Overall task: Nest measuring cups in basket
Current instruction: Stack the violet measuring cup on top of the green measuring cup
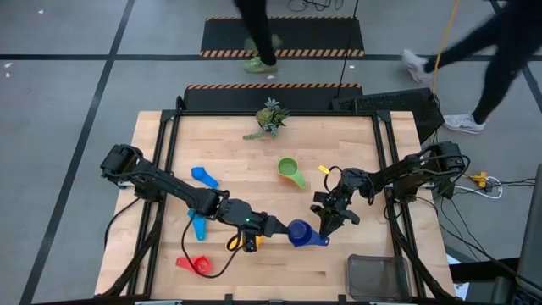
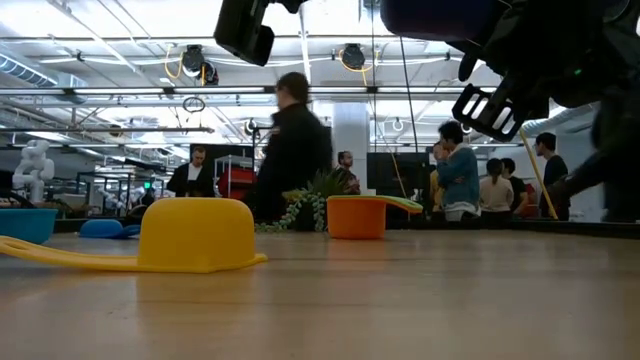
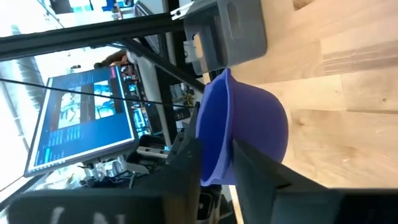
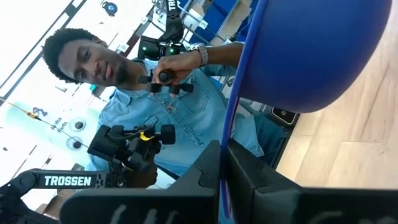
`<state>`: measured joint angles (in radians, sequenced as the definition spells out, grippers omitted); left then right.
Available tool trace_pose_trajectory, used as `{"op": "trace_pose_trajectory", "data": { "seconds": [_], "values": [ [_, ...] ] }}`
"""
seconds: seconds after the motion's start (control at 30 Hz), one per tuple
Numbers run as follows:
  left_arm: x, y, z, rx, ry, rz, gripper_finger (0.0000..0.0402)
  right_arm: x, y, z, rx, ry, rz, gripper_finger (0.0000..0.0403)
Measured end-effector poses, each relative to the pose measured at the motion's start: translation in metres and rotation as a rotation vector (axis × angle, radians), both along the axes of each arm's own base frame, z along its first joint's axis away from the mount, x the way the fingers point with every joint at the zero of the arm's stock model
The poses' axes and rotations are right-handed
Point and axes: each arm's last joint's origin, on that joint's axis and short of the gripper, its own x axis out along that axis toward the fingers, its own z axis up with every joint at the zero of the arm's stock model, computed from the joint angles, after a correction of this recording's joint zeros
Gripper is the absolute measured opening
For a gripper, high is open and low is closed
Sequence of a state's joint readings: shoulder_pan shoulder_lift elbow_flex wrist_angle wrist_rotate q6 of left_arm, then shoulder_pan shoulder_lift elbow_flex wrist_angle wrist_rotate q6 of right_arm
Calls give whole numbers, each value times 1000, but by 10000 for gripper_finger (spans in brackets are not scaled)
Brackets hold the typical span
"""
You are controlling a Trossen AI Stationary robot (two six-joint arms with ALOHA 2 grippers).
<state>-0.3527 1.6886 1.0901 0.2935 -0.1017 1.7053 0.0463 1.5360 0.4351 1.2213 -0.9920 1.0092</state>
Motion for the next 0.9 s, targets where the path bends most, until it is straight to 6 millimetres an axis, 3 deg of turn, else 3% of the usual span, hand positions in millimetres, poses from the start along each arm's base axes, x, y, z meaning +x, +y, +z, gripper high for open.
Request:
{"op": "trace_pose_trajectory", "data": {
  "seconds": [0.2, 0.53, 0.7, 0.9],
  "values": [
    [0, 0, 0, -23, 1, 8, 11, 0, 0, 0, 0, 1, 8, 0],
    [0, 0, 0, -76, 19, 33, 7, 2, -2, 1, 20, 20, -67, 16],
    [0, 1, -1, -105, 25, 79, 6, 3, -3, 2, 33, 27, -83, 63],
    [0, 1, -1, -143, 38, 97, 4, 3, -6, 2, 31, 26, -98, 151]
  ]
}}
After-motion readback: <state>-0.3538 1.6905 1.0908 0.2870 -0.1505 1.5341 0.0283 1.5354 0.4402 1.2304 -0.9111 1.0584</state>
